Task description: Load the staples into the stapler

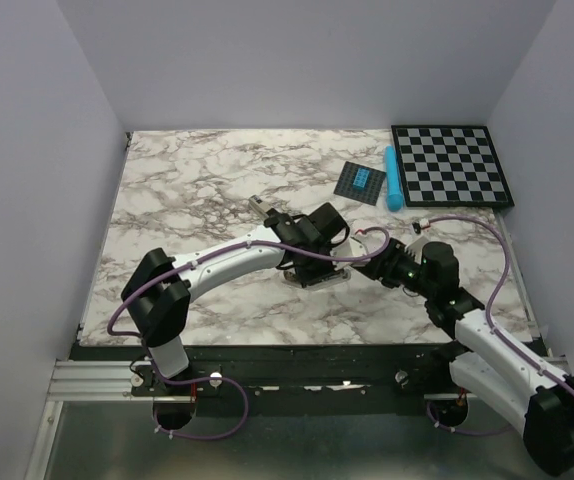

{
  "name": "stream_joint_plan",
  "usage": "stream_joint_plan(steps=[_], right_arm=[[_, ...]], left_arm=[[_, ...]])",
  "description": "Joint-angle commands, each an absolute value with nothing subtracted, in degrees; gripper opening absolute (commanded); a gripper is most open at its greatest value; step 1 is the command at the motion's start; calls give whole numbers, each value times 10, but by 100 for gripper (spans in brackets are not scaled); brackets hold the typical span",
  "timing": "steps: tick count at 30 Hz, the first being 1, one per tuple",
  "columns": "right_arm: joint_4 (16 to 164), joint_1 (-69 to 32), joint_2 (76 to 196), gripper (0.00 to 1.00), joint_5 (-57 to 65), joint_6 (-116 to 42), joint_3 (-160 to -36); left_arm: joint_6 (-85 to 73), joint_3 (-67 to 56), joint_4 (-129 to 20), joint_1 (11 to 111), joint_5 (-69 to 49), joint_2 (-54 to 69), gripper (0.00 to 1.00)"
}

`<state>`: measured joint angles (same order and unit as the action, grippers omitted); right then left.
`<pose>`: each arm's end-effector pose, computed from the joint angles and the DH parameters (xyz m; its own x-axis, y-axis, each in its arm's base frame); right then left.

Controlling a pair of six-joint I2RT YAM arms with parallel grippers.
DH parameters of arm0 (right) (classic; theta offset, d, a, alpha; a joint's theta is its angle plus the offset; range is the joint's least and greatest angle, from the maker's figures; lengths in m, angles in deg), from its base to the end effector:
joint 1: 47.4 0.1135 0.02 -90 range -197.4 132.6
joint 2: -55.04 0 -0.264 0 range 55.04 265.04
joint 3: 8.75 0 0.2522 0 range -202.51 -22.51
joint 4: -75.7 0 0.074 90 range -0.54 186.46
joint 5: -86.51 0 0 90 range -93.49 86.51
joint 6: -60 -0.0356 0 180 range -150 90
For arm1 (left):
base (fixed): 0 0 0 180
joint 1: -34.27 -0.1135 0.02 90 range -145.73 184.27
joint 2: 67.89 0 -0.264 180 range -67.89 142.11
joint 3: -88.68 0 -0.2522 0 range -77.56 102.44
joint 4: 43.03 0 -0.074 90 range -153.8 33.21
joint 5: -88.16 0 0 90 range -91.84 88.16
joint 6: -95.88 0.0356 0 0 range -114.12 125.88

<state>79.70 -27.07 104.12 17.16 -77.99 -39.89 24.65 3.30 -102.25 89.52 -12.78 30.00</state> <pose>0.1706 0.0766 0.1952 -0.7040 0.4807 -0.5229 -0.1625 0.6076 0.7774 0.1987 -0.2983 0.2640 -0.2030 0.8469 -0.4915 0.9738 0.2272 -0.0107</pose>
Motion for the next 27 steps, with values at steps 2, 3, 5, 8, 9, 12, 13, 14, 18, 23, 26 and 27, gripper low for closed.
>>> stream_joint_plan(steps=[2,3,5,8,9,12,13,14,18,23,26,27], right_arm=[[847,-272,1001,67,145,-746,-388],[858,-272,996,68,136,-744,-387],[883,-272,979,69,104,-738,-384],[893,-273,964,69,84,-733,-380],[893,-272,957,69,80,-733,-379],[893,-272,950,69,65,-732,-379],[893,-272,949,69,62,-733,-379],[893,-272,949,69,61,-733,-379],[893,-272,949,69,55,-733,-382],[893,-273,946,69,50,-732,-382],[893,-272,942,69,49,-729,-382],[893,-272,942,69,49,-727,-382]], left_arm=[[270,4,-1092,899,-112,322,0],[270,3,-1099,899,-105,328,0],[271,2,-1120,899,-81,334,0],[271,3,-1143,900,-52,347,0],[269,3,-1147,900,-46,353,0],[272,0,-1164,904,-27,362,1],[272,-3,-1165,906,-23,364,2],[272,-4,-1169,910,-23,368,3],[273,-3,-1171,918,-7,380,8],[274,-7,-1170,925,-4,386,18],[270,-6,-1167,926,2,384,27],[269,-5,-1166,926,3,380,35]])
